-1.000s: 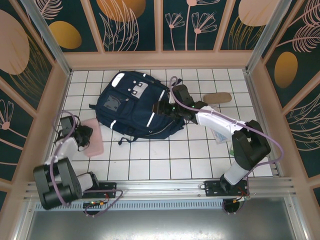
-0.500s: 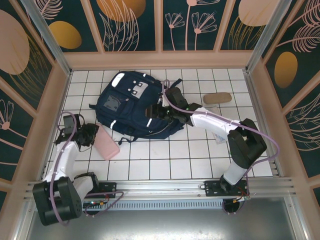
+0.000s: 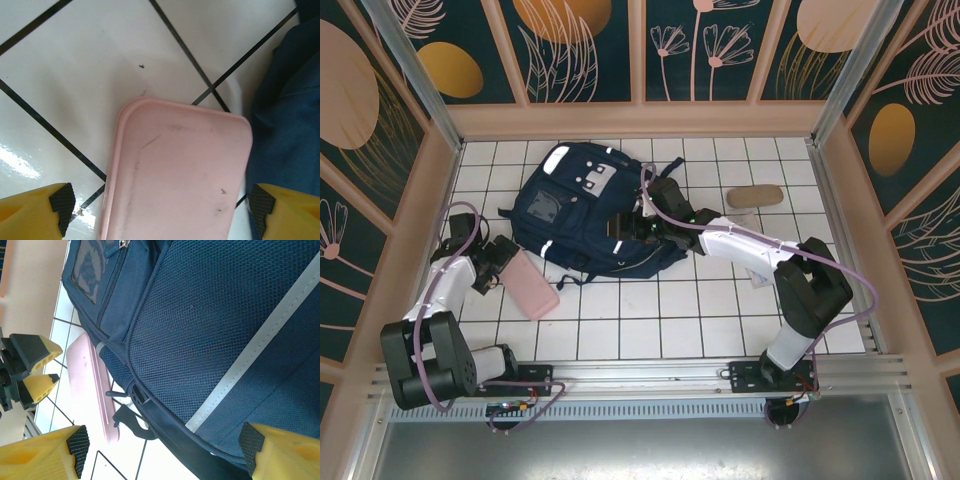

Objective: Pack books, pencil case, and school supplies into a backpack

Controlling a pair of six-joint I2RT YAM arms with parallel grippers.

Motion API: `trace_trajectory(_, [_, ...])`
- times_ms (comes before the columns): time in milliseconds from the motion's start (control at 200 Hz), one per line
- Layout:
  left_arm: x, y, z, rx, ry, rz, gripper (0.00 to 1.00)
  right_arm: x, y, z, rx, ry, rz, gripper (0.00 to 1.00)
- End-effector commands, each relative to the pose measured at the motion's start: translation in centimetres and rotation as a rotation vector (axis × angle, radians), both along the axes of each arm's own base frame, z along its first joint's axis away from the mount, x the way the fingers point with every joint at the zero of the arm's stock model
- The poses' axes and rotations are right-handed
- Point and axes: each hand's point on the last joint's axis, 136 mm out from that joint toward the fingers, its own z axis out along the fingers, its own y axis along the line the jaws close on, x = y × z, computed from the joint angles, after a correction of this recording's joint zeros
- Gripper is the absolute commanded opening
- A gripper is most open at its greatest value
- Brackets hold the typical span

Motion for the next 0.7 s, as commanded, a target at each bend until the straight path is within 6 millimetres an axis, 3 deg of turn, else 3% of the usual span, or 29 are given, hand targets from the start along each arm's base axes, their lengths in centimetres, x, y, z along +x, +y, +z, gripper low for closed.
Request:
trace_trajectory(0, [-0.4,-0.6,-1.1,0.003,0.026,-0.056,0.92,-0.2,0.1,0.9,0.010,-0.020,0.002,0.83])
trace_trajectory(210, [-0.7,-1.8,-2.5,-0.010,0.049,-0.084,0.87,-0.1,0.5,0.8,0.012,-0.016,0.009,0.86])
trace_trajectory(435, [-1.9,-3.6,-3.9,-0.059,0.068,-0.065,0.64,-0.2,0.9,0.9,0.015,-0.018,0.024,0.87])
trace_trajectory(695, [-3.2,-7.5,-3.7,-0.138,0.006,-0.083,0.56,-0.3,1.6,0.4,0.012,-0.004,0.047,0.85])
